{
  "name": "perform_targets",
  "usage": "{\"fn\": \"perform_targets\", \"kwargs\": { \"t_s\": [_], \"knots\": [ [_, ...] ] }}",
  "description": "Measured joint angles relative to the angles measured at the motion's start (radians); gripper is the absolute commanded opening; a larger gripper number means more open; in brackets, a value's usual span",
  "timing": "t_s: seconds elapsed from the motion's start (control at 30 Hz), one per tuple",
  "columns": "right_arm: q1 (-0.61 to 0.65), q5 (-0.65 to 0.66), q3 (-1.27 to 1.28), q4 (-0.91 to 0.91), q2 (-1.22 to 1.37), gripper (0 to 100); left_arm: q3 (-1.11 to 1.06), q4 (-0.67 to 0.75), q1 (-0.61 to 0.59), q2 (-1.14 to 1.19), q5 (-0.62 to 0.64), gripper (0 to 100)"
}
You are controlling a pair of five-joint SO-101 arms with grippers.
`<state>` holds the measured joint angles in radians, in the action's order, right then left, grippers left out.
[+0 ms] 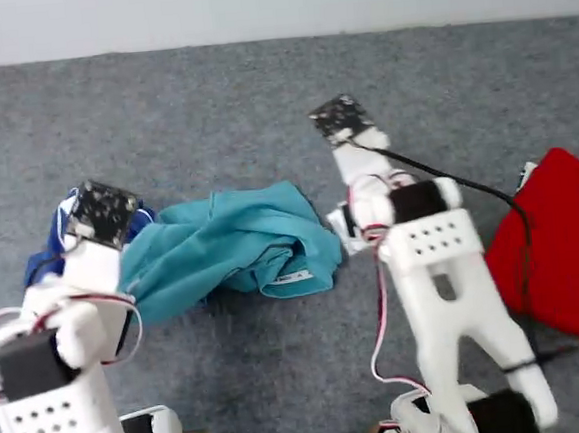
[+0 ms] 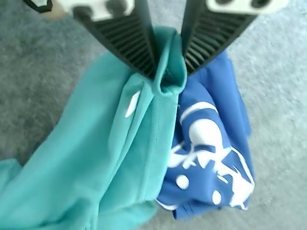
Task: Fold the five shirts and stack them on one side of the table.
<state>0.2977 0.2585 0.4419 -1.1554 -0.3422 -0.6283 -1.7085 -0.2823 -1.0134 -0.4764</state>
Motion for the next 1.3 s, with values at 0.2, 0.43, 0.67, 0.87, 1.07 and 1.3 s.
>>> {"fn": "perform_targets", "kwargs": {
  "t_s": [0.2,0.43,0.67,0.87,1.07,1.3],
  "knots": [
    [0.089,-0.002,0.000,0.198,0.175,0.9,-0.112,0.038,0.000,-0.048,0.000,1],
    [0.097,-0.002,-0.124,0.192,0.448,0.9,-0.160,0.107,0.000,-0.049,0.000,1],
    [0.127,0.023,-0.331,-0.216,0.612,0.9,-0.164,0.193,-0.028,-0.049,0.017,1],
    [0.164,0.140,-0.416,-0.473,0.674,0.9,-0.178,0.347,-0.152,-0.049,0.130,1],
    [0.161,0.150,-0.617,-0.574,0.680,0.9,-0.236,0.419,-0.183,-0.049,0.140,1],
    [0.144,0.149,-0.875,-0.459,0.795,12.7,-0.242,0.433,-0.184,-0.049,0.141,1]
  ]
}}
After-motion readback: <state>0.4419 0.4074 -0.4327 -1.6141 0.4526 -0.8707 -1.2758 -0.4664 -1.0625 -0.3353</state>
